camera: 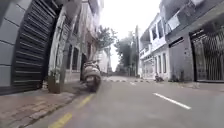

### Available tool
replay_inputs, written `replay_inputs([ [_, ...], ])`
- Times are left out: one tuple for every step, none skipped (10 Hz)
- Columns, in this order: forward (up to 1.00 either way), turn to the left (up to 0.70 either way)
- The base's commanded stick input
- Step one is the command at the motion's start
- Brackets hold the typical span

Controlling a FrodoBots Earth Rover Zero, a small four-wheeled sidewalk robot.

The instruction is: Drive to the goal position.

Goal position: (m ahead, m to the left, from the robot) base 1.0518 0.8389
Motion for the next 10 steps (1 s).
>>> replay_inputs([
  [0.5,-0.5],
  [0.5,-0.5],
  [0.5,-0.5],
  [0.5,0.0],
  [0.5,0.0],
  [0.5,0.0],
  [0.5,0.0],
  [0.41,0.0],
  [0.21,0.0],
  [0.1,0.0],
])
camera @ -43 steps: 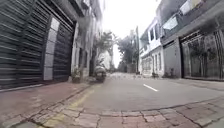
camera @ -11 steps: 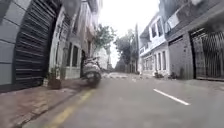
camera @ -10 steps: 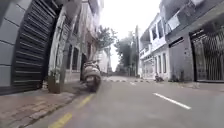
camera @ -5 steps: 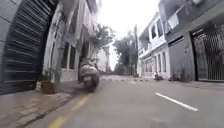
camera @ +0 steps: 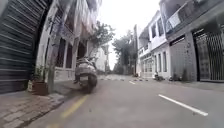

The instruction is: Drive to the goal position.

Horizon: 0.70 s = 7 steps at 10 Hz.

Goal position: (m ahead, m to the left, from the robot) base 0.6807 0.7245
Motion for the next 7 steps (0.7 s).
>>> replay_inputs([
  [0.5,-0.16],
  [0.5,-0.46],
  [0.5,-0.5],
  [0.5,-0.5],
  [0.5,-0.5],
  [0.5,-0.5],
  [0.5,-0.5],
])
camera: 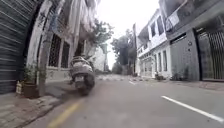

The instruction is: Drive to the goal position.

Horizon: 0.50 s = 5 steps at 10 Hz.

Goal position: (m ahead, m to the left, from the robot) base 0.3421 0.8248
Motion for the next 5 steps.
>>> replay_inputs([
  [0.5,-0.5],
  [0.5,-0.5],
  [0.5,-0.5],
  [0.5,-0.5],
  [0.5,-0.5],
])
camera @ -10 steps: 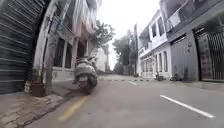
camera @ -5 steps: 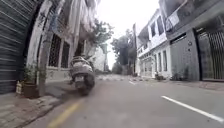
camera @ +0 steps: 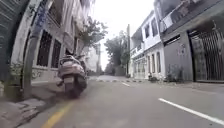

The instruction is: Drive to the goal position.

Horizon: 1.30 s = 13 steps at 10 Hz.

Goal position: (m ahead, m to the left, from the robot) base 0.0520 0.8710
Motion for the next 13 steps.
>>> replay_inputs([
  [0.5,-0.49],
  [0.5,-0.43],
  [0.5,-0.37],
  [0.5,0.0],
  [0.5,0.0],
  [0.5,0.0],
  [0.5,0.0],
  [0.5,0.0],
  [0.5,0.0],
  [0.5,0.0],
  [0.5,0.0],
  [0.5,0.0],
  [0.5,0.0],
])
